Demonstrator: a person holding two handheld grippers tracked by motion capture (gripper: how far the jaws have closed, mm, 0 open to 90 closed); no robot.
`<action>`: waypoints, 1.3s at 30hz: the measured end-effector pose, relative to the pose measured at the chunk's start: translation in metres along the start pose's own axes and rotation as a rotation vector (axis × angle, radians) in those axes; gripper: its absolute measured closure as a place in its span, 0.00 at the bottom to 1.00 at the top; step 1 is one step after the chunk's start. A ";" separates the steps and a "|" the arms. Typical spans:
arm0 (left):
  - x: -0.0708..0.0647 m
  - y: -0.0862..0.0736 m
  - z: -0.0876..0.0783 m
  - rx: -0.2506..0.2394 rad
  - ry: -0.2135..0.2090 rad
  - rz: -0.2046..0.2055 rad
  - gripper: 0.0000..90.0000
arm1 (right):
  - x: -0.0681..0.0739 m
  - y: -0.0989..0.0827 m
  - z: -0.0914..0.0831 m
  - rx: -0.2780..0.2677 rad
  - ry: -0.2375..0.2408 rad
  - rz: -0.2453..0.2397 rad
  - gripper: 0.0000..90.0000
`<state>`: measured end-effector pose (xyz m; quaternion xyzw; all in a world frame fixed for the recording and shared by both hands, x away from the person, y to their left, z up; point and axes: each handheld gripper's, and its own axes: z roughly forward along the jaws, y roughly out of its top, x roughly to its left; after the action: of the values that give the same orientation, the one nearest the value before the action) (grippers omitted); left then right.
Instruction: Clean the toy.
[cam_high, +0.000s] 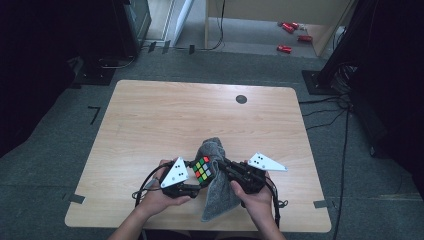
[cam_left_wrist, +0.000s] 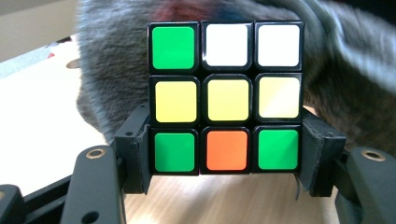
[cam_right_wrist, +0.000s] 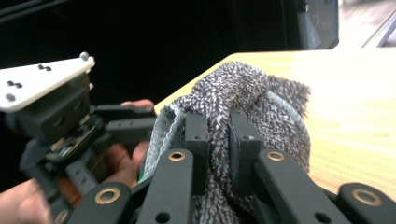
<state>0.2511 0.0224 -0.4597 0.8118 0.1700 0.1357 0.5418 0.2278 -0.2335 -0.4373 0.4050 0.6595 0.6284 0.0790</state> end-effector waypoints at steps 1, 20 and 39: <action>0.002 -0.001 -0.001 -0.005 0.002 -0.010 0.39 | 0.002 0.001 -0.001 0.005 0.009 0.010 0.91; 0.002 0.002 -0.003 -0.025 -0.013 -0.024 0.39 | -0.001 0.000 -0.002 -0.017 -0.016 0.018 0.91; 0.025 0.007 -0.026 -0.132 0.007 -0.125 0.39 | -0.022 -0.004 -0.008 -0.026 -0.005 -0.016 0.90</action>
<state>0.2638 0.0522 -0.4427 0.7617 0.2126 0.1153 0.6011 0.2356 -0.2527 -0.4477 0.4003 0.6542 0.6353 0.0908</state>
